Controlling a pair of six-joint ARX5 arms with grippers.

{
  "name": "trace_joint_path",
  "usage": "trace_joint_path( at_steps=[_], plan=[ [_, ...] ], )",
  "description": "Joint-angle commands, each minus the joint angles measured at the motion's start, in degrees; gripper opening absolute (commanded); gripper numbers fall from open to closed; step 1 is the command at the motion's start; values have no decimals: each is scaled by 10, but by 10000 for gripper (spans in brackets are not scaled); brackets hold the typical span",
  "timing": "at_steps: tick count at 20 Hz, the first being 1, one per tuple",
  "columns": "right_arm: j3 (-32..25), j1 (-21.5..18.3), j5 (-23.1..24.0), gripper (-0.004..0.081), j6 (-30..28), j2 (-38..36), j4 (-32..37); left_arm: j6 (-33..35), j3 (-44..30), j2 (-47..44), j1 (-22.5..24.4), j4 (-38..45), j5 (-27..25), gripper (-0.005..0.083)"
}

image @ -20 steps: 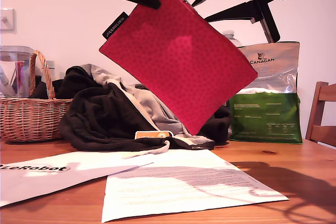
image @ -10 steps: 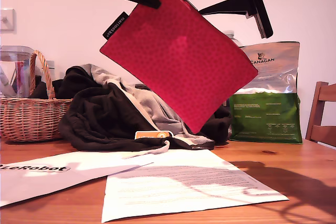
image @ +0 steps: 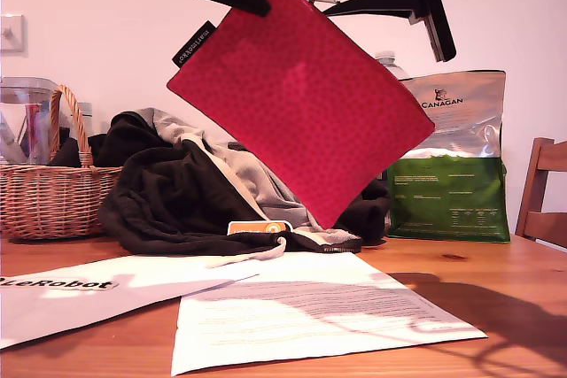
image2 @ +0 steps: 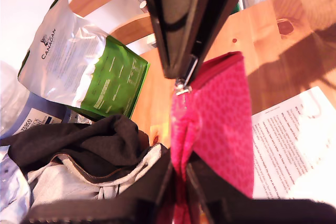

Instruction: Close the zipper in the zip bag in front of you

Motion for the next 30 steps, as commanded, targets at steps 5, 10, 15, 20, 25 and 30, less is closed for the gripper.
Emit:
trace_joint_path(
  at_steps=[5,10,15,20,25,30],
  plan=[
    [-8,3,-5,119,-1,6,6,-7,3,1,0,9,2,-21],
    [-8,3,-17,119,-2,6,6,-7,3,1,0,9,-8,-21],
    [-8,3,-17,65,-4,6,6,-7,3,1,0,9,-8,-21],
    [-8,3,-14,-13,-6,6,6,-7,3,1,0,10,-8,-21],
    [-8,3,-13,-13,-16,6,-4,-6,3,1,10,10,-8,-21],
    [-8,2,6,-13,-65,6,-55,-6,3,1,19,10,-7,-21]
  ],
)
